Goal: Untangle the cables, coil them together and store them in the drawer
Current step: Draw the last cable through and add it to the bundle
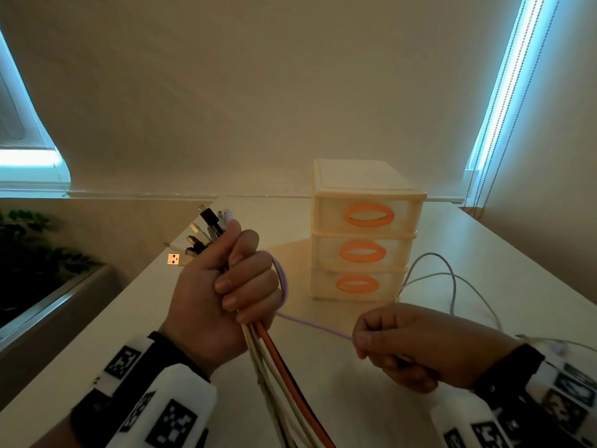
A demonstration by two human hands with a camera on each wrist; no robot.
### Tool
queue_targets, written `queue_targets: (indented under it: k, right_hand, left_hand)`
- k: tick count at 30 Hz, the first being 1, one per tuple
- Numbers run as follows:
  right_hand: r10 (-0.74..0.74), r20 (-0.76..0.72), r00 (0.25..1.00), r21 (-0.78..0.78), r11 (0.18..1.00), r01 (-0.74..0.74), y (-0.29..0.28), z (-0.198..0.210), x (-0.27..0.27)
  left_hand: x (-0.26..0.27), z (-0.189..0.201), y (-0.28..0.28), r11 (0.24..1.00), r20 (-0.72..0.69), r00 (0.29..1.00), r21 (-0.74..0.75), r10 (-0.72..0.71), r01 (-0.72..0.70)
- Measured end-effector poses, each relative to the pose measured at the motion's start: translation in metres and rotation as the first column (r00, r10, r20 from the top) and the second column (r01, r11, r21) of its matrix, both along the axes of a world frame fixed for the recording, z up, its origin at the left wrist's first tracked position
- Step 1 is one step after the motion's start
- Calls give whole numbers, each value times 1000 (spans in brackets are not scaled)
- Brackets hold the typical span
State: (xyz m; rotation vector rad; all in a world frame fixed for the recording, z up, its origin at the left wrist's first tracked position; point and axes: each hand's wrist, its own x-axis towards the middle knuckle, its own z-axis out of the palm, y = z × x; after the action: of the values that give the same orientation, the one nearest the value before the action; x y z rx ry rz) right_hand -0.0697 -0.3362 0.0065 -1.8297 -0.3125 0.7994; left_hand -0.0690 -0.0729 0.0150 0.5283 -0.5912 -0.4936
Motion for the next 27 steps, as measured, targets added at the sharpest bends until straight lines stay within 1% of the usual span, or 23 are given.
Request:
queue_targets:
  k: [1,2,3,4,5,6,7,8,9,10,11,12,13,15,16,17,19,20,22,24,25,26,27]
  right_hand:
    - [13,83,996,-92,996,-6,2,2,-1]
    - [21,242,970,-224,974,35,5,4,-2]
    - [29,437,899,-333,933,132,8,4,-2]
    - [16,618,786,-356,897,262,11,3,-1]
    - [-47,746,665,-284,880,381,14,3,0]
    - [-136,819,558,-171,870,463,17,3,0]
    - [-211,854,475,-57,870,489,20,1,1]
    - [-267,864,427,38,879,475,24,-1,1]
    - [-305,859,410,109,893,437,28,-2,1]
    - [-336,845,416,175,909,379,32,-2,-2]
    - [-354,827,438,236,924,302,36,0,-6]
    - [-347,808,475,276,937,215,40,2,-12]
    - [-315,812,491,284,949,139,41,3,-15]
    - [-201,849,488,200,978,54,42,2,-20]
    - [-135,851,508,130,990,46,41,-1,-20]
    - [-74,830,553,56,997,50,40,-4,-18]
    - [-14,728,686,-55,995,79,37,-9,-14]
    - [-5,693,721,-100,990,103,35,-10,-12]
    - [-27,695,719,-156,970,187,29,-14,-6]
    - [-97,767,635,-129,945,301,23,-17,0]
    - [-115,793,598,-102,943,316,21,-18,1]
    - [-111,794,598,-90,951,296,20,-18,1]
    - [-78,766,638,-98,967,235,21,-17,0]
  left_hand:
    - [-1,2,1,1000,1,1000,-2,-32,32]
    - [-2,3,2,997,5,997,3,-74,74]
    - [-3,4,1,993,9,993,25,-117,117]
    - [-4,3,0,986,14,988,75,-151,149]
    - [-6,1,-1,975,25,985,152,-168,163]
    - [-8,-2,-4,956,41,984,246,-174,159]
    - [-9,-7,-8,928,61,982,341,-181,150]
    - [-12,-11,-12,894,72,977,421,-200,152]
    - [-14,-14,-17,867,62,975,471,-214,160]
    - [-15,-15,-22,859,42,978,487,-205,159]
    - [-14,-17,-25,874,26,986,467,-166,135]
    - [-11,-19,-27,903,11,995,421,-102,88]
    - [-8,-21,-27,935,-2,1000,355,-20,20]
    - [-3,-20,-24,973,-31,993,208,110,-102]
    - [-2,-17,-23,977,-58,986,154,157,-147]
    - [-1,-15,-22,971,-100,972,129,212,-199]
    - [0,-14,-21,940,-194,921,132,337,-316]
    - [-1,-14,-21,928,-218,903,130,371,-350]
    - [2,-17,-19,944,-239,914,91,329,-316]
    - [5,-20,-16,975,-201,954,60,221,-213]
    - [6,-21,-14,984,-170,969,57,178,-171]
    - [7,-22,-12,989,-144,979,52,144,-138]
    - [7,-23,-10,992,-125,985,48,123,-117]
